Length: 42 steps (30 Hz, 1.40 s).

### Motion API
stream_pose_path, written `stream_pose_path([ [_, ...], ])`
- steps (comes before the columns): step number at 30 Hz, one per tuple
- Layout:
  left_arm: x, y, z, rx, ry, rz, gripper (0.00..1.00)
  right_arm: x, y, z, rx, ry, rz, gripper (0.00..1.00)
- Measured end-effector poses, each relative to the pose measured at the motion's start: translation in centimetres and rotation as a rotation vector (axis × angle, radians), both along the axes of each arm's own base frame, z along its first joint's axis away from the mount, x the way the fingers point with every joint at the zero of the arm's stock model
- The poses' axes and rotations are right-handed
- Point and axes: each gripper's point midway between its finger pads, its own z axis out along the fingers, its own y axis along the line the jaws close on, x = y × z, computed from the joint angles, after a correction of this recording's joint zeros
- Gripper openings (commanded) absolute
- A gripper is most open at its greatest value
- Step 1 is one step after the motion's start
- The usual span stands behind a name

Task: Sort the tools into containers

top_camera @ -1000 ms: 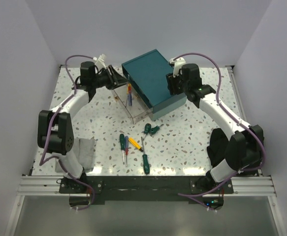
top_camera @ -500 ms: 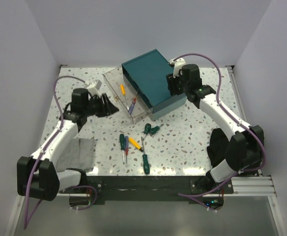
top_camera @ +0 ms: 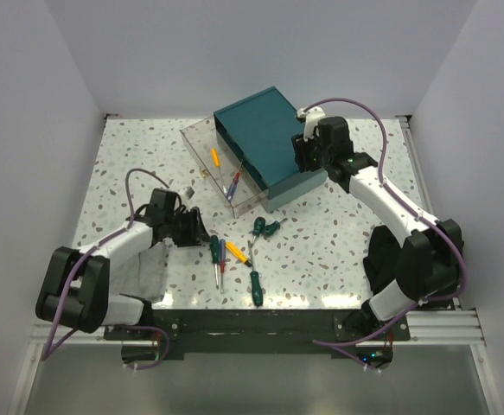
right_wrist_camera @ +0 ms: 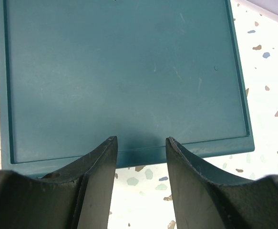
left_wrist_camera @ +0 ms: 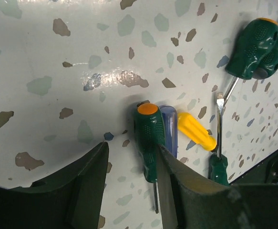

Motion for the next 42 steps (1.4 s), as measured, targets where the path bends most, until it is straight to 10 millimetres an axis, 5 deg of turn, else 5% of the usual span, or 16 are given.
stream_pose_path([
  [12, 1.4, -2.4, -0.8, 0.039, 0.049, -0.015, 0.47, -0.5, -0.2, -1.6, -0.014, 0.026, 0.002, 0.49],
  [22, 1.2, -0.5, -1.6, 0.146, 0.064, 0.042, 0.36, -0.7, -0.4, -1.1, -0.016, 0.010, 0.006, 0.49],
  [23, 1.2, -0.4, -1.6, 0.153, 0.064, 0.044, 0.29, -0.7, -0.4, -1.1, -0.016, 0.010, 0.006, 0.49],
  [24, 1.1, -0.3, -1.6, 0.156, 0.065, 0.045, 0.07, -0.7, -0.4, -1.1, -0.017, 0.010, 0.006, 0.49],
  [25, 1.1, -0.3, -1.6, 0.157, 0.064, 0.045, 0.00, -0.7, -0.4, -1.0, -0.016, 0.010, 0.006, 0.49],
  [30, 1.2, 0.7, -1.1, 0.149, 0.059, 0.045, 0.00, -0.7, -0.4, -1.0, -0.017, 0.009, 0.007, 0.49],
  [35, 3.4, 3.5, 3.4, 0.037, -0.051, 0.122, 0.00, -0.6, -0.4, -1.0, -0.022, 0.006, 0.010, 0.49],
  [39, 7.6, 4.6, 11.8, -0.169, -0.298, 0.138, 0.00, -0.6, -0.4, -1.0, -0.024, 0.004, 0.011, 0.49],
  [42, 10.3, 3.2, 18.7, -0.327, -0.487, 0.069, 0.00, -0.6, -0.4, -0.9, -0.024, 0.003, 0.011, 0.49],
])
